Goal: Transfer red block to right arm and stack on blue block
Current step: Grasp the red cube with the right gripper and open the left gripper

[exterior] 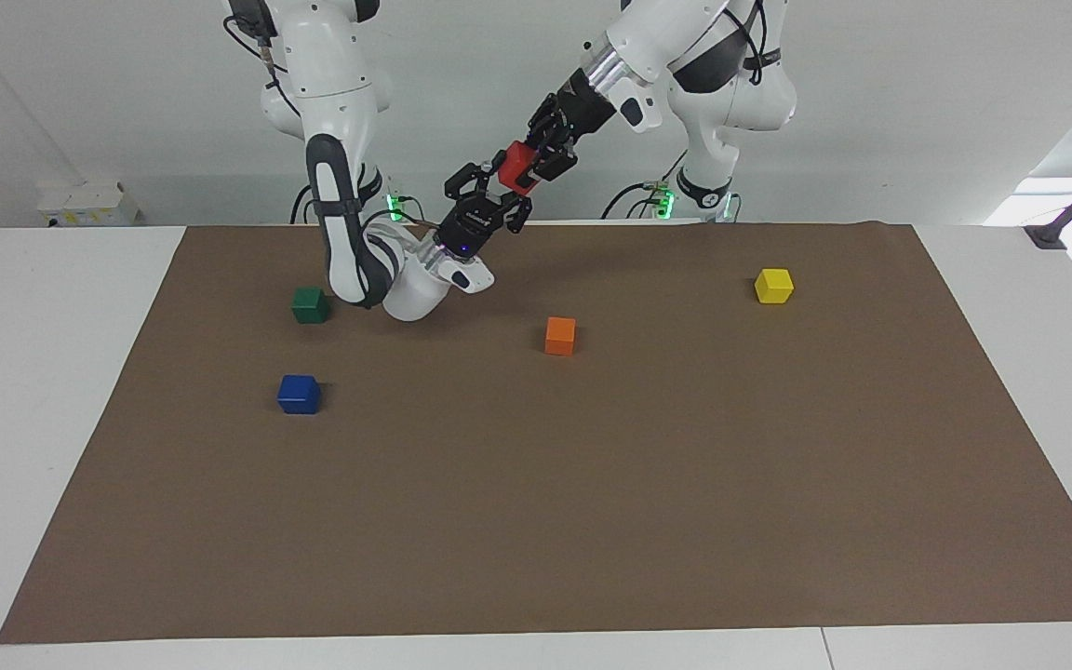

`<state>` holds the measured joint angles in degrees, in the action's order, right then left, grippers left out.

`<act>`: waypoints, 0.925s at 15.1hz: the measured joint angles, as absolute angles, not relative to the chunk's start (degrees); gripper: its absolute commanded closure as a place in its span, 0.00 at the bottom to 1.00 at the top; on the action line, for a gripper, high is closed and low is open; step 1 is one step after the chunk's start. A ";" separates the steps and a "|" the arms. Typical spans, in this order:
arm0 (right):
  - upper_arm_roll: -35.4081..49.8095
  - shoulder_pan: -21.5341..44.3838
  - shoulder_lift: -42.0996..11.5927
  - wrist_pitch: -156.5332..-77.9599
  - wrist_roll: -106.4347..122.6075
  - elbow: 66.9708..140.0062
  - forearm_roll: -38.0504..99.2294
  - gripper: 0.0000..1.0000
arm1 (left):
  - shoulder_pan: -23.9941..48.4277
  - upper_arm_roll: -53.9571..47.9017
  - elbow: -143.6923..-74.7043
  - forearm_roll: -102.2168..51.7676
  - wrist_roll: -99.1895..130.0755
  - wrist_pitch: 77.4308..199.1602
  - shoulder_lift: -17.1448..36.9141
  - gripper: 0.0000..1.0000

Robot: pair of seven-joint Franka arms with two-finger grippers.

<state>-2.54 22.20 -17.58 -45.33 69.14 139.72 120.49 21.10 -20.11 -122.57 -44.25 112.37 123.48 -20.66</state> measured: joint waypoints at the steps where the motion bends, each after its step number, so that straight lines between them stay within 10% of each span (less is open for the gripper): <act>1: -2.54 22.20 -17.58 -45.33 69.14 139.72 120.49 1.00 | 21.10 -20.11 -122.57 -44.25 112.42 123.48 -20.66 0.00; 14: -2.68 22.06 -17.56 -45.75 68.88 137.66 120.49 1.00 | 6.37 -18.44 -122.69 -42.55 93.55 112.13 -24.10 0.00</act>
<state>-2.68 22.06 -17.56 -45.75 68.88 137.66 120.49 6.37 -18.44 -122.69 -42.55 93.55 112.13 -24.10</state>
